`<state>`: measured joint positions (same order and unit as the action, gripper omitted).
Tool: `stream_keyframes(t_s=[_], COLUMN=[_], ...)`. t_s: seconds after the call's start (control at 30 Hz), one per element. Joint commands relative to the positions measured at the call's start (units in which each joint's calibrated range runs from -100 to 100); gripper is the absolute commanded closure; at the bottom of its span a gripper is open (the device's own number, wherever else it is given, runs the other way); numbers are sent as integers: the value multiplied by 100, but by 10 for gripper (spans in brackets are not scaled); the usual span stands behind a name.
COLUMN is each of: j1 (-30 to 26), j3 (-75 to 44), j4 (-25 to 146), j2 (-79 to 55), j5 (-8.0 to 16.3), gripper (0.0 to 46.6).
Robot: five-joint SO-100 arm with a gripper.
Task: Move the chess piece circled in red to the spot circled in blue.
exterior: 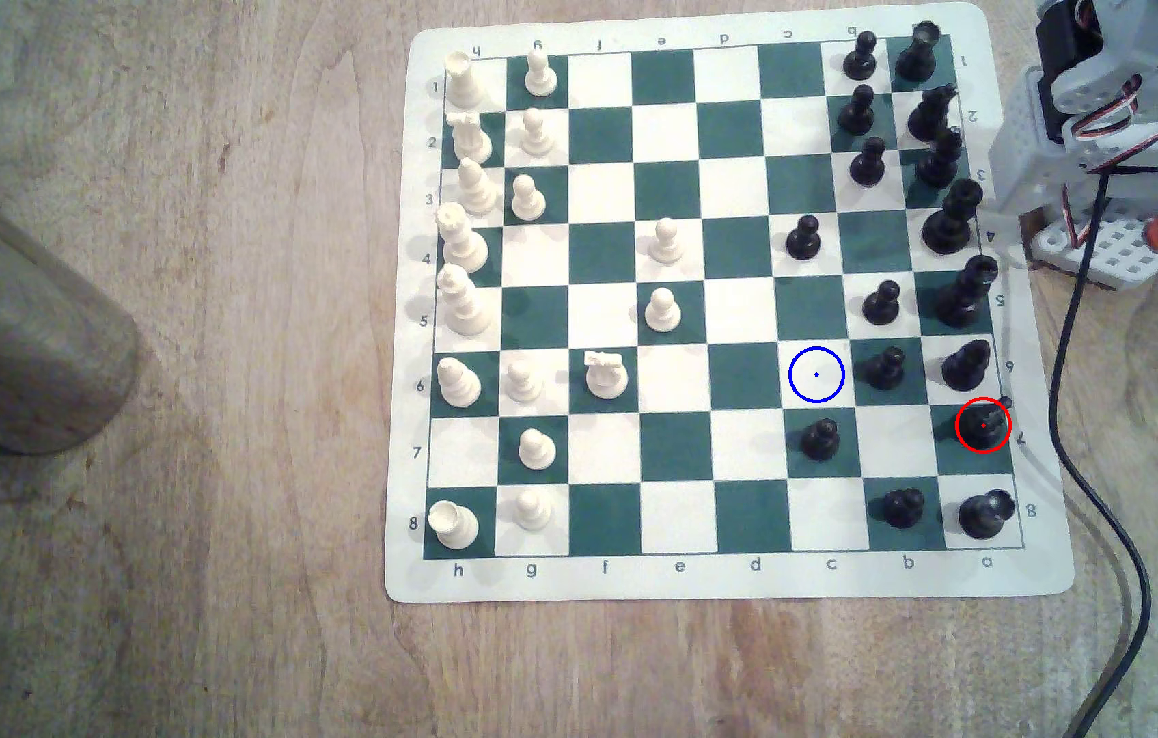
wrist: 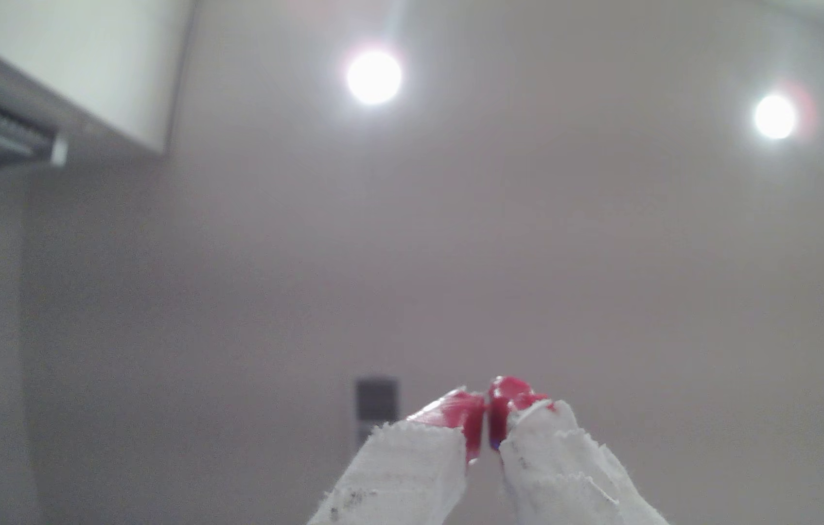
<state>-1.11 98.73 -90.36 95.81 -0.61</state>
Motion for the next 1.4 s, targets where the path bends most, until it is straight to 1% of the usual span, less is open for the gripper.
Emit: stream_keyframes(t_s=[0.0,0.1,0.2,0.27,0.33,0.4,0.47,0.5,0.63,0.67,0.7,0.77,0.8,0.97,1.03,1.07,1.1,1.17,1.2,1.37], j1=[-496,-652,-691,-699,-699,-589,-542,-464,-245,-136,-89,-34,44,52,44,-42,-245,-973,-1246,-2224], j3=[-1233,-1805,-2258,-2657,-3038,-3772,-4062,-4416,-5087,-5395,-5522,-5748,-5975,-6320,-6419,-6428,-6383,-6283,-6301,-6310], j4=[1567,2574,3237,4089,5039,6980,7816,8929,10961,12083,12558,13139,13778,15637,15956,16030,16194,16423,16513,17046], j2=[-14,-14,-14,-14,-14,-14,-14,-14,-14,-14,-14,-22,-22,-39,-158,-175,-133,-294,-413,-1024], j5=[5,20,20,0,29,34,34,34,39,39,39,39,39,44,44,44,44,39,24,-68], gripper=[464,464,464,464,464,464,464,464,464,464,464,464,464,464,464,464,464,464,464,462])
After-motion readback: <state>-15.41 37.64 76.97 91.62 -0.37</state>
